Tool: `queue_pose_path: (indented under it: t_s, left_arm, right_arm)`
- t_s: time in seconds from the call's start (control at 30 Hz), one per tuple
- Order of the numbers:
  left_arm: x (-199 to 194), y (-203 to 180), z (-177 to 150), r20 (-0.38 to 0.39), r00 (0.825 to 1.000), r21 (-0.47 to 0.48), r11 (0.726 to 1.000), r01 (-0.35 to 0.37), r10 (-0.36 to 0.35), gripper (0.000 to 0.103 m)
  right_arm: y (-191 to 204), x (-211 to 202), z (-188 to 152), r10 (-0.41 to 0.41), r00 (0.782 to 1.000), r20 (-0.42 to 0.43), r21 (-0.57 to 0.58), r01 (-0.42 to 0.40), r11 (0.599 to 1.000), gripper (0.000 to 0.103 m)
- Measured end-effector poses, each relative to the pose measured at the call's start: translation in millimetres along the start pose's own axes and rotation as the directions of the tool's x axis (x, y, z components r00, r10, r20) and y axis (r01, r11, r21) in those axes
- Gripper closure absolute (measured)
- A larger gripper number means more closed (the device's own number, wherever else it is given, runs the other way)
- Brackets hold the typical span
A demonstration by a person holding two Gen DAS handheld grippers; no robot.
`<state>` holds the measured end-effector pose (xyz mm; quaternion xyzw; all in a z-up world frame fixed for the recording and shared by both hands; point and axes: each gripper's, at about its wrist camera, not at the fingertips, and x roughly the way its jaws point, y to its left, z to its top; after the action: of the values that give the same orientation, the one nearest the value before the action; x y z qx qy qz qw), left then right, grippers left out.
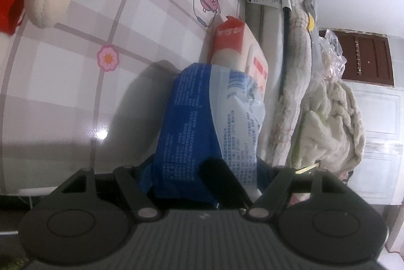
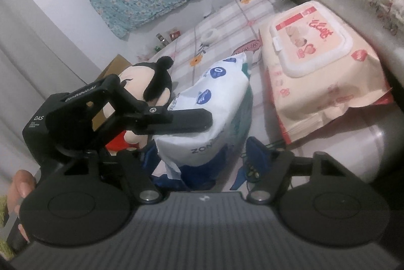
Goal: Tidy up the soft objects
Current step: 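Lift the blue-and-white wipes pack with the left tool and turn it upright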
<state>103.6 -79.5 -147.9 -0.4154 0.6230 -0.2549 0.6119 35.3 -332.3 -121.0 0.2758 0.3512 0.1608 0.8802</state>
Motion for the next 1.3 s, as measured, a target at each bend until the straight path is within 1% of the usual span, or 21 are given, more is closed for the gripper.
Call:
queue_pose_path:
  t_s: [0.07,0.13,0.3,0.43,0.57,0.67,0.77,0.83,0.9,1.0,1.07,1.1,1.13,1.17,1.2,1.3]
  left_arm:
    - [2,-1,3,-0.005,1.000,-0.008,1.000,0.004,-0.004,0.027]
    - [3,-1,4,-0.007,1.000,-0.008,1.000,0.003,-0.003,0.027]
    - [6,1,4,-0.015,1.000,-0.008,1.000,0.002,-0.002,0.026]
    - [7,0,4,-0.024,1.000,-0.002,1.000,-0.009,0.008,0.021]
    - [1,-6,5,0.006,0.999,0.025,0.999,-0.038,0.038,0.019]
    - [-10,-10,6,0.033,0.998,0.047,0.998,-0.047,0.045,0.019]
    - [-23,-17,5,0.059,0.998,0.085,0.996,-0.028,0.023,0.019]
    - [-34,-26,3,0.085,0.996,0.129,0.991,-0.027,0.016,0.018]
    - [-46,-32,1,0.108,0.994,0.160,0.987,-0.019,0.002,0.018]
    - [-63,-35,-2,0.140,0.990,0.183,0.983,-0.010,-0.016,0.018]
    - [-72,-34,-3,0.162,0.987,0.189,0.982,-0.025,-0.006,0.018]
    - [-76,-33,-3,0.172,0.985,0.191,0.981,-0.034,0.001,0.018]
    - [-80,-32,-4,0.181,0.983,0.192,0.980,-0.044,0.009,0.018]
    - [-83,-30,-5,0.188,0.982,0.192,0.980,-0.053,0.016,0.018]
    - [-86,-28,-6,0.192,0.981,0.191,0.980,-0.059,0.021,0.018]
    - [-91,-23,-6,0.201,0.979,0.187,0.979,-0.083,0.045,0.018]
  right_arm:
    - [0,2,-1,0.008,1.000,0.005,0.005,-0.008,1.000,0.037]
    - [0,3,0,0.019,1.000,0.007,0.010,-0.019,1.000,0.044]
    - [3,3,0,0.012,1.000,0.015,0.003,-0.012,1.000,0.048]
    - [7,1,-1,-0.004,1.000,0.006,-0.028,0.005,1.000,0.054]
    - [7,2,1,-0.033,0.999,-0.013,-0.053,0.032,0.998,0.057]
    - [9,3,3,-0.065,0.997,-0.033,-0.103,0.061,0.993,0.059]
    - [21,5,6,-0.119,0.992,-0.051,-0.228,0.105,0.968,0.061]
    - [34,5,5,-0.168,0.985,-0.050,-0.342,0.141,0.929,0.062]
    - [51,8,2,-0.233,0.972,-0.041,-0.477,0.185,0.859,0.063]
    - [77,17,-7,-0.318,0.948,-0.019,-0.652,0.230,0.723,0.063]
    - [93,23,-18,-0.350,0.937,-0.001,-0.738,0.235,0.632,0.062]
    - [99,26,-23,-0.359,0.933,0.007,-0.769,0.235,0.595,0.061]
    - [105,27,-29,-0.362,0.932,0.013,-0.790,0.232,0.567,0.060]
    - [111,27,-36,-0.359,0.933,0.012,-0.804,0.222,0.551,0.058]
    - [114,28,-38,-0.355,0.935,0.002,-0.809,0.211,0.549,0.055]
    - [121,24,-44,-0.336,0.942,-0.011,-0.803,0.192,0.565,0.044]
